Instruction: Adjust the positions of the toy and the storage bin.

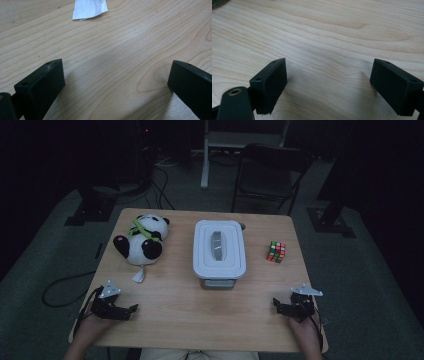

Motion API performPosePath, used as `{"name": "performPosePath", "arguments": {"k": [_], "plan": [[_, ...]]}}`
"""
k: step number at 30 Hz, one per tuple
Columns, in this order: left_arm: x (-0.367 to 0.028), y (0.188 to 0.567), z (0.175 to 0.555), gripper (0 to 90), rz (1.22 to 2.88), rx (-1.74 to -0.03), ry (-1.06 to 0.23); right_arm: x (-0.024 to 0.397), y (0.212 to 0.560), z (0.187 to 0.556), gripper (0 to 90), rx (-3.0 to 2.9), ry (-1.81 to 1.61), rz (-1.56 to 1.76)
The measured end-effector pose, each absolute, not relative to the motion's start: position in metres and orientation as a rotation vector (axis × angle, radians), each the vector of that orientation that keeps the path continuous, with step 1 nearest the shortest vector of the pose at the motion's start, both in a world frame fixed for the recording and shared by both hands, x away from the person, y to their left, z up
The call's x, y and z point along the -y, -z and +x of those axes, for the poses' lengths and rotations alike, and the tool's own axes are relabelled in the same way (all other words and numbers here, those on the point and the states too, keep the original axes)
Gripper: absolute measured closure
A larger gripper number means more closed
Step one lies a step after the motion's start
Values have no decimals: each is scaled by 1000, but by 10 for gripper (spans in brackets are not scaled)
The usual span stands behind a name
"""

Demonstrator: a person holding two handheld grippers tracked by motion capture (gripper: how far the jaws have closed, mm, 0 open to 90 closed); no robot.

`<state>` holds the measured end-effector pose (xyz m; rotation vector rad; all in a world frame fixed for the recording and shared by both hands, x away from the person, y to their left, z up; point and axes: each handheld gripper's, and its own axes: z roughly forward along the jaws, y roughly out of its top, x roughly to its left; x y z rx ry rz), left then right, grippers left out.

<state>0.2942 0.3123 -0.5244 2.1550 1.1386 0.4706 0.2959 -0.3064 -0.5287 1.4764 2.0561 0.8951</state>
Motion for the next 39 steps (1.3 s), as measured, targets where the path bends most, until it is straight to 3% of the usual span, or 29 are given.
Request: {"name": "performPosePath", "arguments": {"k": [4, 13, 20, 39], "plan": [[-311, 524, 291, 58, 2170, -1080, -456, 306, 529, 296, 137, -2057, -895, 1477], [-304, 523, 293, 16, 2148, -1101, -425, 304, 529, 293, 127, -2055, -893, 1482], [-270, 516, 306, 17, 2198, -1088, -513, 298, 525, 302, 127, -2026, -909, 1497], [-191, 486, 362, 17, 2224, -933, -497, 253, 508, 354, 134, -2058, -971, 1408]]}}
